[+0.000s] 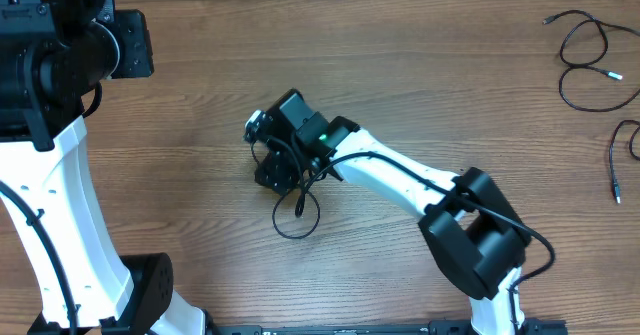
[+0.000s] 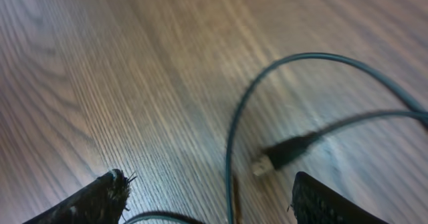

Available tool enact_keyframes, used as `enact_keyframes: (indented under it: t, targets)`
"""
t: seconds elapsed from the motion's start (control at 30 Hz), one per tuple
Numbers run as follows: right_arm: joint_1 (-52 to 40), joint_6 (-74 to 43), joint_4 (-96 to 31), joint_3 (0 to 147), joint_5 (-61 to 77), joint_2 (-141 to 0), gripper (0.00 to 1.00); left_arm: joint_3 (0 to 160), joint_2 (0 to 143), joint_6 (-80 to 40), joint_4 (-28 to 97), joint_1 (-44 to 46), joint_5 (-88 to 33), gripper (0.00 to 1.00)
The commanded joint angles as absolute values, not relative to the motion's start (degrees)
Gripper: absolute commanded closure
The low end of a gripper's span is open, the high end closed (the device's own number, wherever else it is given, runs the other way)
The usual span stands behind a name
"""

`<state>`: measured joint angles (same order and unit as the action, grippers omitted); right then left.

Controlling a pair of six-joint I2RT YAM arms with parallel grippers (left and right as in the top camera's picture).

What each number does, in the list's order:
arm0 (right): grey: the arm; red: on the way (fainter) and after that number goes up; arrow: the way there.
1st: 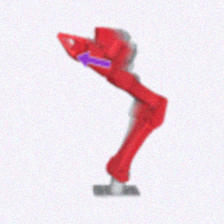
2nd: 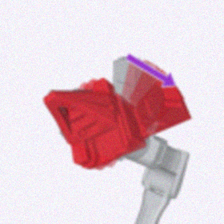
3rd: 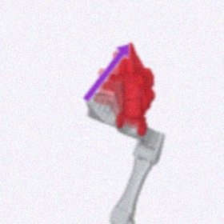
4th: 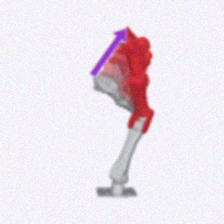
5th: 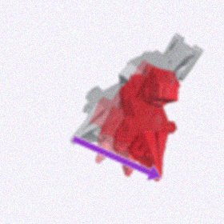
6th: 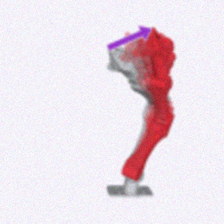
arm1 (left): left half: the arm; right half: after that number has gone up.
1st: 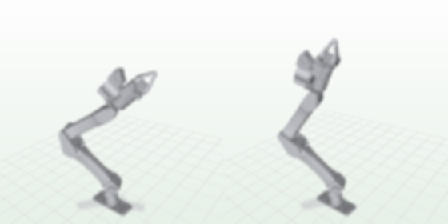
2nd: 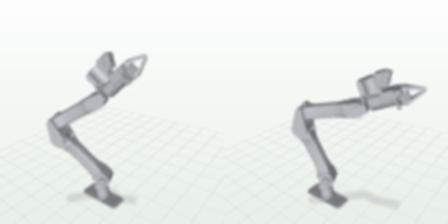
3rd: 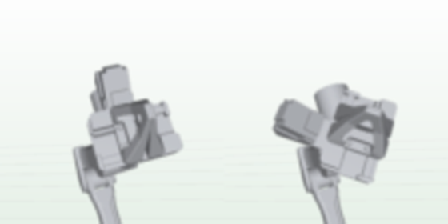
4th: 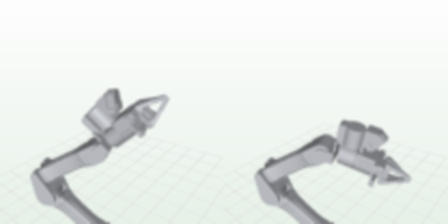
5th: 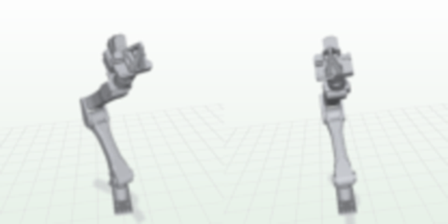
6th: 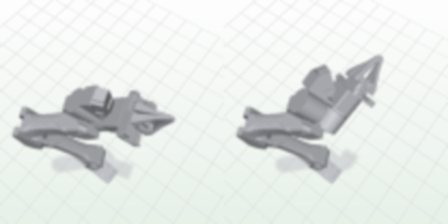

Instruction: Untangle cables

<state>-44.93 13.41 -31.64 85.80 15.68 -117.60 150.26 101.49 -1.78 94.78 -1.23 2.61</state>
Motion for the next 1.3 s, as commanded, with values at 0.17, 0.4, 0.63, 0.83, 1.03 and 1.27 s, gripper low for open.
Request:
enact_keyframes:
  t: [0.17, 0.4, 0.63, 0.83, 1.03, 1.27]
  targets:
    - [-45.4, 20.0, -31.1, 85.1, 16.6, -126.6, 0.22, 150.5, 101.1, -2.4, 96.8, -1.6, 1.3, 0.96]
    - [-45.4, 19.0, -32.2, 85.1, 16.6, -131.3, 0.96, 150.5, 101.1, -1.3, 96.8, -1.5, -5.6, 0.96]
    - [-45.4, 17.8, -33.9, 85.1, 16.8, -130.9, 0.96, 150.5, 101.1, -1.3, 96.8, -1.5, -5.6, 0.96]
    - [-45.3, 17.8, -36.4, 85.2, 16.8, -129.4, 0.96, 150.5, 101.1, -1.3, 96.8, -1.5, -5.6, 0.96]
    - [-45.0, 17.8, -36.5, 85.9, 16.8, -126.5, 0.96, 150.5, 101.1, -1.3, 96.8, -1.5, -5.6, 0.96]
    - [-43.2, 15.7, -36.6, 93.9, 16.4, -116.9, 0.96, 150.5, 101.1, -1.3, 96.8, -1.5, -5.6, 0.96]
